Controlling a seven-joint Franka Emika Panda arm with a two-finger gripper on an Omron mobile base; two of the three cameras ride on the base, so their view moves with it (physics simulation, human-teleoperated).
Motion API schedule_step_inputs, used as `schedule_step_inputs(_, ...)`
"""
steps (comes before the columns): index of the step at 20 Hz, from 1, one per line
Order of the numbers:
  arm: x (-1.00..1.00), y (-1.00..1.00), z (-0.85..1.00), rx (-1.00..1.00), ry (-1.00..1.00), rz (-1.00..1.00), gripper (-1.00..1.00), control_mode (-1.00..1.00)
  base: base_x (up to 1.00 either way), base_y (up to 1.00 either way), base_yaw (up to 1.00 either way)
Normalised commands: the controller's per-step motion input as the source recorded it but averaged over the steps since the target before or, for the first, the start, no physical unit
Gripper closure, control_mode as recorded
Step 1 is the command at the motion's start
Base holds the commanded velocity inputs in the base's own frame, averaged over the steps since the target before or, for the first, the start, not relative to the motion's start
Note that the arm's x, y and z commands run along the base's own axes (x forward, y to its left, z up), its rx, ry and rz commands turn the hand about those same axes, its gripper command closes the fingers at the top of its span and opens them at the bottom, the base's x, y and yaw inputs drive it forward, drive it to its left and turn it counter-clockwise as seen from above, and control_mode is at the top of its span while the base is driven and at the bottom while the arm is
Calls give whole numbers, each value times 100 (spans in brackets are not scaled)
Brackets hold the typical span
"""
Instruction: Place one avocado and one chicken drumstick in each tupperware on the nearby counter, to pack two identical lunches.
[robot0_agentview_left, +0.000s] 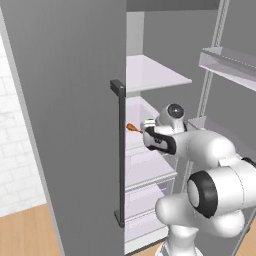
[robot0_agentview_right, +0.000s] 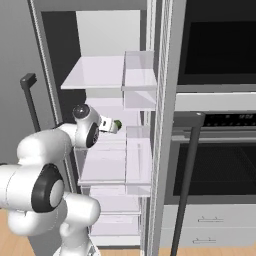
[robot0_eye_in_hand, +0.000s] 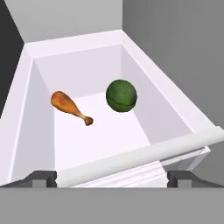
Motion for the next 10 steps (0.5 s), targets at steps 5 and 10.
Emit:
schedule_step_inputs(5, 35, -11, -1, 0, 0, 0, -100, -100, 0, 0, 0)
schedule_step_inputs(10, 30, -8, -8, 0, 0, 0, -100, -100, 0, 0, 0)
